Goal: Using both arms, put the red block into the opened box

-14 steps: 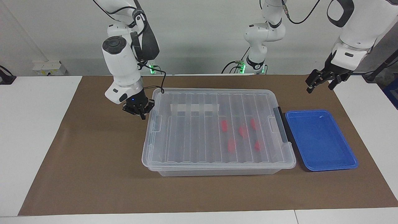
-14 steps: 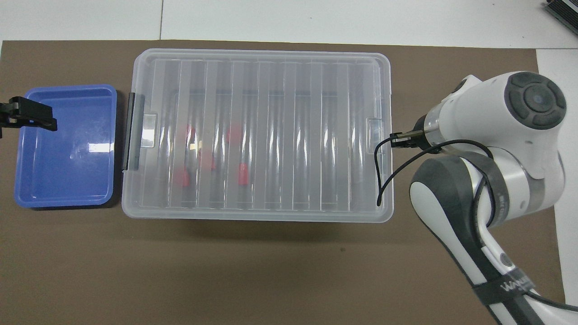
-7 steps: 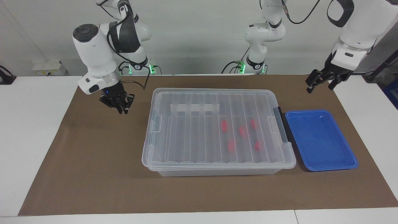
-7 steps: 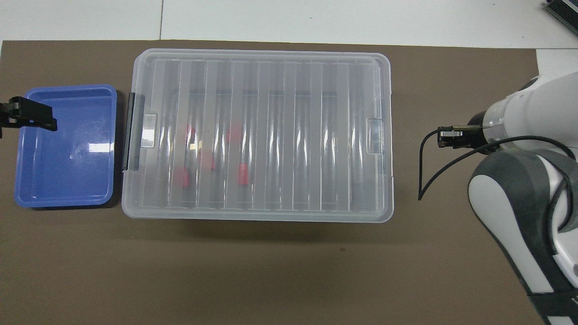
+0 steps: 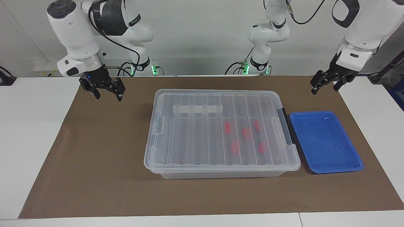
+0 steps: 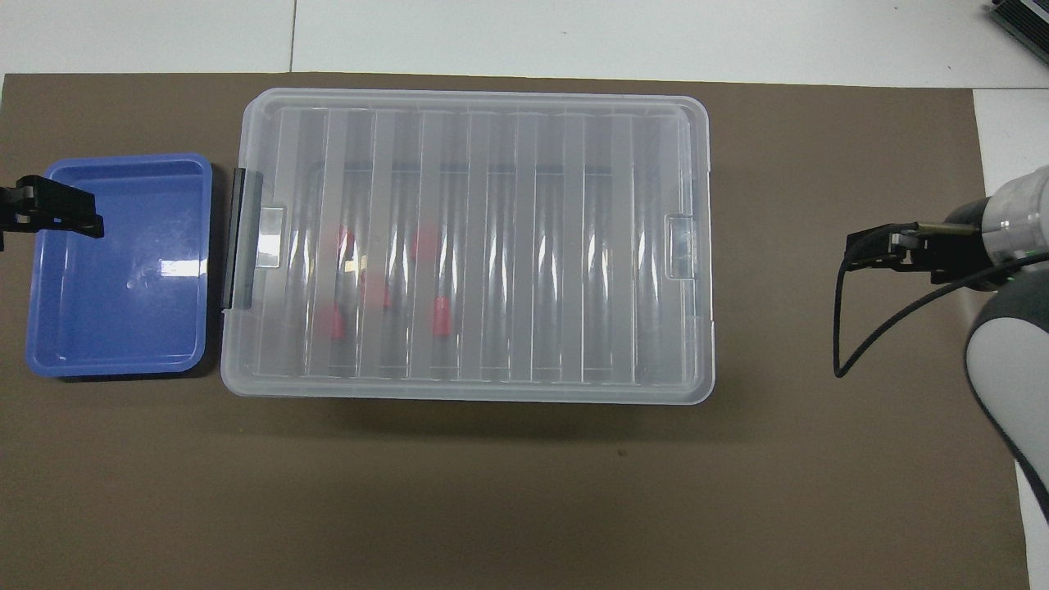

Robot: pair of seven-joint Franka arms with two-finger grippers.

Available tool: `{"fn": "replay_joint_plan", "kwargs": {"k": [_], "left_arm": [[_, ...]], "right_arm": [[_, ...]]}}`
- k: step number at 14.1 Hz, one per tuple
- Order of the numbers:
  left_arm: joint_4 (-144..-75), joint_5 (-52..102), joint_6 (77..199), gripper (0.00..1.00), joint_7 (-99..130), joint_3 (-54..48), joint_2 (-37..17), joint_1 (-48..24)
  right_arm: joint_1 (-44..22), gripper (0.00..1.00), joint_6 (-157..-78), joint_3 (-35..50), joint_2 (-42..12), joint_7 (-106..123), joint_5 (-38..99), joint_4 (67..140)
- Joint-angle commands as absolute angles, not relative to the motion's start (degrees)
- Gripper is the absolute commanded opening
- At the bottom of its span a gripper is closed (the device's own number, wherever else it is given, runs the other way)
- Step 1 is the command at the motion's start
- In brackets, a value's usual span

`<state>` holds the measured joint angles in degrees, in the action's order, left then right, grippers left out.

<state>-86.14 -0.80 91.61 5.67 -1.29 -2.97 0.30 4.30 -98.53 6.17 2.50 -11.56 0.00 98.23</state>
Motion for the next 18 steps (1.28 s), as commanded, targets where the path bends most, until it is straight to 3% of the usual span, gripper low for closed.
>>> {"fn": "replay_joint_plan", "kwargs": {"k": [1, 3, 5, 18], "left_arm": [[-88.3, -1.8, 93.0, 1.00, 5.2, -1.2, -1.3, 0.3], [-88.2, -1.8, 93.0, 1.00, 5.2, -1.2, -1.3, 0.3], [-88.3, -1.8, 93.0, 1.00, 5.2, -1.2, -1.3, 0.3], [-88.3, -1.8, 93.0, 1.00, 5.2, -1.2, -1.3, 0.3]], "right_arm": [[4.8, 1.00, -90.6, 6.6, -1.0, -12.5, 0.0, 88.5], [4.8, 1.00, -85.5, 6.8, -3.2, -12.5, -2.0, 82.8], [4.3, 1.00, -84.1, 6.9, -3.3, -12.6, -2.9, 82.2], [3.9, 1.00, -89.5, 7.0, 4.6, -13.7, -2.7, 95.9]]}}
